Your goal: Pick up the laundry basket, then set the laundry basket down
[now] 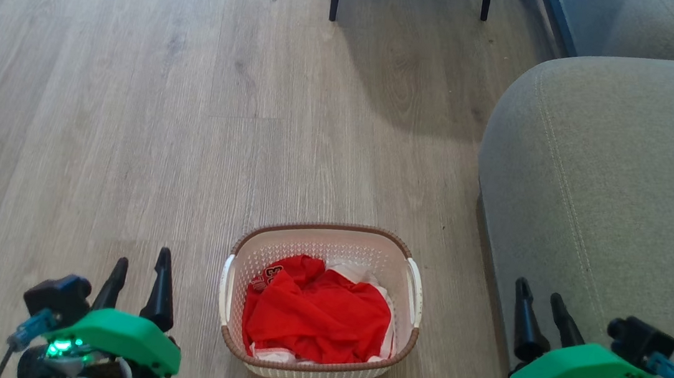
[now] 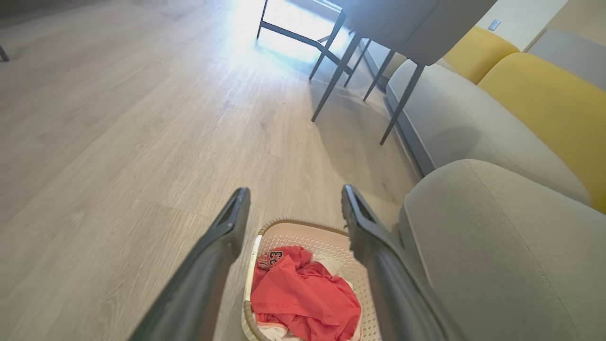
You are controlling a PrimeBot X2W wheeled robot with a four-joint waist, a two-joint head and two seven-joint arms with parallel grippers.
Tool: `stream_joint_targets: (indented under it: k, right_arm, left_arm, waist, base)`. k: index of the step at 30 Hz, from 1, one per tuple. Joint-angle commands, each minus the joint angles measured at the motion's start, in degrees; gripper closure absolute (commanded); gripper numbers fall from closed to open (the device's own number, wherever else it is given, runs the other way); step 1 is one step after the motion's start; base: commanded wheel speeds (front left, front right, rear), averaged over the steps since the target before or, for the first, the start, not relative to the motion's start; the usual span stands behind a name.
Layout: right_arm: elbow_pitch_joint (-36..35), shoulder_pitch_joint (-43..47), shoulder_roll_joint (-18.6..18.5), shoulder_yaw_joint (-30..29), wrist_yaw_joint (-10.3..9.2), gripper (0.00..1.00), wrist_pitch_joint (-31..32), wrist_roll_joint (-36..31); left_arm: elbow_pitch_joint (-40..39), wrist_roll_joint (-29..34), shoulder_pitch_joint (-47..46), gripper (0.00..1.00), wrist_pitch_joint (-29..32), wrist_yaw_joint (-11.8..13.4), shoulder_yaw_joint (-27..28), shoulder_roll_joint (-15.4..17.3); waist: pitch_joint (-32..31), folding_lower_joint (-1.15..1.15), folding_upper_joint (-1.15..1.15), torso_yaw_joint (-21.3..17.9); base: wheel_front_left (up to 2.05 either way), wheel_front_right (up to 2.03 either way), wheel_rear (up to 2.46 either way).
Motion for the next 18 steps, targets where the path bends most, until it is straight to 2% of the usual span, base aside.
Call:
stream_joint_targets:
  k: [1, 18]
  right_arm:
    - [-2.2, -2.4, -0.6, 1.3, 0.0, 0.0, -0.9, -2.0]
    - [-2.5, -2.7, -0.7, 3.7, 0.0, 0.0, -3.8, -13.4]
  left_arm:
    - [-2.5, 2.0, -1.3, 0.0, -0.8, 0.5, 0.7, 1.3]
    - [-3.0, 12.9, -0.3, 0.0, -3.7, 3.4, -1.3, 2.6]
  waist:
    - [0.0, 0.0, 0.0, 0.0]
    - [0.2, 0.0, 0.0, -0.2]
  base:
    - [0.0, 0.0, 0.0]
    - [0.0, 0.0, 0.0]
